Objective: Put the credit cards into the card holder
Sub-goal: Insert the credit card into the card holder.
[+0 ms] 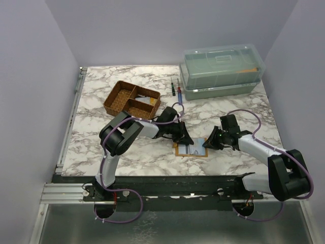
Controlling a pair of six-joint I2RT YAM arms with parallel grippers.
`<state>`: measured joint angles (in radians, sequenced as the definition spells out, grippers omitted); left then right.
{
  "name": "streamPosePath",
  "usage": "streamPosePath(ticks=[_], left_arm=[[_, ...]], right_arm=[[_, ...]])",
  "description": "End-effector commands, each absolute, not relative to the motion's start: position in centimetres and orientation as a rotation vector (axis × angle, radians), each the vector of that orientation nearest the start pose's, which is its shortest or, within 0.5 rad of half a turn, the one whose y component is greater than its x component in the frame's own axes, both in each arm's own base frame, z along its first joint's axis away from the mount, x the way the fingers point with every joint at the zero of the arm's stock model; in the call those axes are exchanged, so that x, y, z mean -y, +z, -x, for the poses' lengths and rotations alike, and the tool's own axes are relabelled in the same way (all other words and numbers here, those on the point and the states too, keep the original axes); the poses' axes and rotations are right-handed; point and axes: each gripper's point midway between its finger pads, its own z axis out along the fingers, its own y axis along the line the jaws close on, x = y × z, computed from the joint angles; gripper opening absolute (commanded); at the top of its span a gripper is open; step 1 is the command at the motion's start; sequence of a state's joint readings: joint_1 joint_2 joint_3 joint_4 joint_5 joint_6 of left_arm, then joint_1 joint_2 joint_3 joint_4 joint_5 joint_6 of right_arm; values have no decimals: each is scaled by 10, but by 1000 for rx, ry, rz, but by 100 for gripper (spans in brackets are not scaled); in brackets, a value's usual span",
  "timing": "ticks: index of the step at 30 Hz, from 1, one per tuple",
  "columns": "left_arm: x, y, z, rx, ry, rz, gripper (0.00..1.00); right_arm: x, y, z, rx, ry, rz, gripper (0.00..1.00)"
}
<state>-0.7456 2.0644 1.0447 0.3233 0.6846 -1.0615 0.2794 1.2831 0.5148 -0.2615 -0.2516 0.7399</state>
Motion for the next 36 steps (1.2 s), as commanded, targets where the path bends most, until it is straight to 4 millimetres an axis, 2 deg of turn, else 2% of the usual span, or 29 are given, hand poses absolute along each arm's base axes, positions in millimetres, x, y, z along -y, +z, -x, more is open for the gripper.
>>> streamPosePath(ticks=[1,5,8,11,14,16,22,26,31,36], left_arm=[[400,19,-246,-2744,-1348,-76,20],[391,17,-245,-2782,-1245,-176,31],[392,17,-244,-2788,-1250,-215,35],[401,19,-237,-2794,-1287,-260,36],[419,24,-227,-2789,-1319,-340,37],[423,24,-223,-2807,-1287,-379,39],[392,20,-243,-2832,-1169,-285,48],[385,20,-243,-2853,-1167,-293,50],[392,19,-237,-2869,-1186,-304,50],[418,16,-224,-2862,-1123,-408,47]], right_arm=[[-142,14,-225,-2689,677,-491,15],[-141,16,-232,-2673,660,-440,15],[-141,17,-236,-2671,650,-408,14],[-143,18,-239,-2667,659,-380,14],[-145,19,-240,-2663,678,-373,14],[-146,20,-241,-2657,679,-382,14],[-143,19,-239,-2649,670,-408,14],[-143,16,-236,-2659,670,-404,13],[-143,14,-236,-2665,665,-401,13],[-148,16,-237,-2657,707,-409,12]])
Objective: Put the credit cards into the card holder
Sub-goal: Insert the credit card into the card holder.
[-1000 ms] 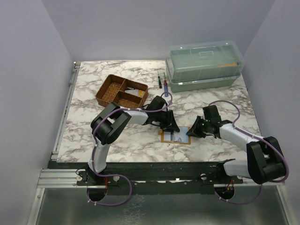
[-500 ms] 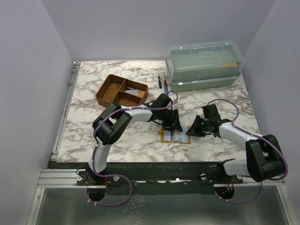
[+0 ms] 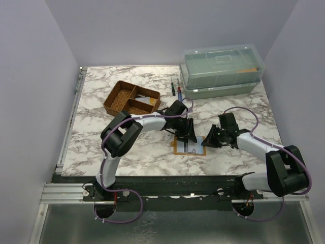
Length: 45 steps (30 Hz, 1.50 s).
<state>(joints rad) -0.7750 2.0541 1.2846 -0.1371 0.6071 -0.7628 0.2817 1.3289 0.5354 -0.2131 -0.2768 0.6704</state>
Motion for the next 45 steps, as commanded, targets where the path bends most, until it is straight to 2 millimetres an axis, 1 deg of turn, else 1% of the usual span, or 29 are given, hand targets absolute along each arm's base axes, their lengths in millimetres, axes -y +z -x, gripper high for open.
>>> streamPosePath(ticks=[1,3,4,6,8,12,14,16,17,19,23,27,30,31,33,35,37,39,40,42,44,45], left_arm=[[418,14,-223,-2870,-1070,-427,47],[407,11,-229,-2869,-981,-423,50],[395,11,-237,-2866,-959,-389,51],[380,15,-245,-2859,-961,-357,54],[372,21,-248,-2850,-984,-370,56],[371,31,-246,-2848,-1061,-377,57],[371,33,-246,-2847,-1065,-373,58],[369,35,-248,-2838,-1046,-364,64],[368,35,-250,-2831,-1030,-363,64],[365,35,-252,-2823,-989,-349,62],[357,36,-254,-2804,-917,-329,60],[357,35,-254,-2801,-905,-336,61],[366,28,-245,-2821,-904,-366,61],[372,25,-239,-2822,-903,-410,61],[380,17,-231,-2837,-845,-489,61],[376,13,-230,-2859,-813,-493,62],[369,19,-237,-2844,-824,-481,63],[367,30,-242,-2813,-855,-502,66],[368,36,-241,-2802,-892,-517,68],[373,47,-238,-2809,-1001,-518,69],[376,53,-235,-2829,-1092,-487,69],[377,55,-234,-2834,-1111,-477,69]], right_arm=[[-148,16,-237,-2656,709,-410,12],[-147,16,-237,-2656,698,-417,12],[-146,15,-236,-2657,694,-419,11],[-146,13,-235,-2656,701,-422,11],[-148,12,-234,-2660,712,-423,11],[-147,9,-234,-2670,706,-423,11],[-147,10,-235,-2665,705,-425,11],[-148,11,-235,-2662,713,-426,11],[-149,10,-234,-2663,717,-427,11],[-149,9,-233,-2670,719,-425,11],[-150,10,-233,-2670,727,-416,12],[-156,13,-236,-2659,773,-382,15],[-158,12,-235,-2667,792,-374,15],[-158,11,-236,-2666,787,-377,15],[-156,10,-236,-2670,767,-391,15],[-151,8,-237,-2671,728,-403,16],[-149,5,-235,-2673,717,-414,16],[-151,4,-233,-2673,734,-422,17],[-152,4,-232,-2674,743,-423,17],[-152,5,-232,-2666,753,-420,17],[-153,8,-233,-2651,758,-413,17],[-153,11,-234,-2644,760,-408,18]])
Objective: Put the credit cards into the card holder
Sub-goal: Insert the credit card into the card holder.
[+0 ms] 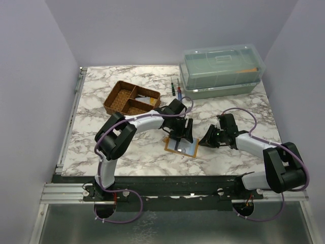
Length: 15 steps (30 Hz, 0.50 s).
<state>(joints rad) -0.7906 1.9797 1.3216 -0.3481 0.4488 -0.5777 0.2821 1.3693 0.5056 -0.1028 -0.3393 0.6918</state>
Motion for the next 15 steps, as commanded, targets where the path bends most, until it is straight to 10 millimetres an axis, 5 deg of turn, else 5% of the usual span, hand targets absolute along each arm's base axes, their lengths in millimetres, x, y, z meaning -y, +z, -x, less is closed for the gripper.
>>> streamPosePath(ticks=[1,6,7,8,10,15], left_arm=[[377,56,-235,-2833,-1109,-468,69],[364,52,-251,-2810,-912,-451,70],[360,205,-248,-2420,-1096,-491,70],[367,70,-251,-2777,-945,-455,70],[367,51,-246,-2849,-961,-426,70],[369,62,-245,-2829,-1038,-374,70]], right_arm=[[-153,13,-235,-2635,763,-402,19],[-155,25,-236,-2600,790,-353,26],[-157,27,-236,-2593,804,-341,27],[-158,28,-237,-2586,816,-334,29],[-161,30,-237,-2575,842,-316,31],[-170,32,-237,-2570,915,-284,36]])
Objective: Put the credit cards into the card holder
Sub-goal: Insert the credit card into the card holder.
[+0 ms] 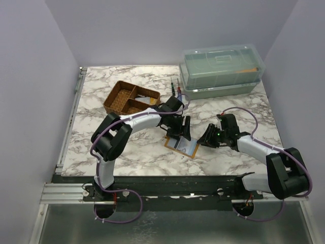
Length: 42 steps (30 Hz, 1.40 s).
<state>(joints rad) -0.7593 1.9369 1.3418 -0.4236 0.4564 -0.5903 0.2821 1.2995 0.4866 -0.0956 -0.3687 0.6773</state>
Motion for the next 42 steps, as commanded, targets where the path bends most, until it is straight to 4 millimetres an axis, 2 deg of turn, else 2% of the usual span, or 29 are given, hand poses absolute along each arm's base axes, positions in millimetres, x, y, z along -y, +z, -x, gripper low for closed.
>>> streamPosePath(ticks=[1,5,9,16,19,23,27,32,35,38,42], left_arm=[[367,62,-247,-2823,-1028,-367,70],[355,63,-256,-2798,-928,-361,70],[353,56,-255,-2817,-928,-362,69],[363,36,-240,-2882,-1037,-395,53],[374,40,-230,-2875,-1114,-411,50],[392,49,-215,-2862,-1252,-423,46],[398,60,-217,-2820,-1282,-426,47],[382,67,-232,-2794,-1256,-384,58],[369,87,-247,-2751,-1249,-375,62],[359,109,-251,-2711,-1251,-417,66],[339,118,-251,-2707,-1171,-432,67]], right_arm=[[-172,32,-238,-2569,924,-280,37],[-175,38,-240,-2553,925,-263,43],[-177,41,-240,-2551,925,-255,45],[-184,31,-232,-2595,935,-261,42],[-190,26,-232,-2606,948,-273,39],[-196,29,-241,-2572,988,-293,37],[-191,24,-244,-2582,935,-332,35],[-176,17,-241,-2632,797,-333,35],[-165,22,-242,-2641,700,-315,38],[-159,27,-245,-2630,653,-273,42],[-159,30,-241,-2646,656,-251,45]])
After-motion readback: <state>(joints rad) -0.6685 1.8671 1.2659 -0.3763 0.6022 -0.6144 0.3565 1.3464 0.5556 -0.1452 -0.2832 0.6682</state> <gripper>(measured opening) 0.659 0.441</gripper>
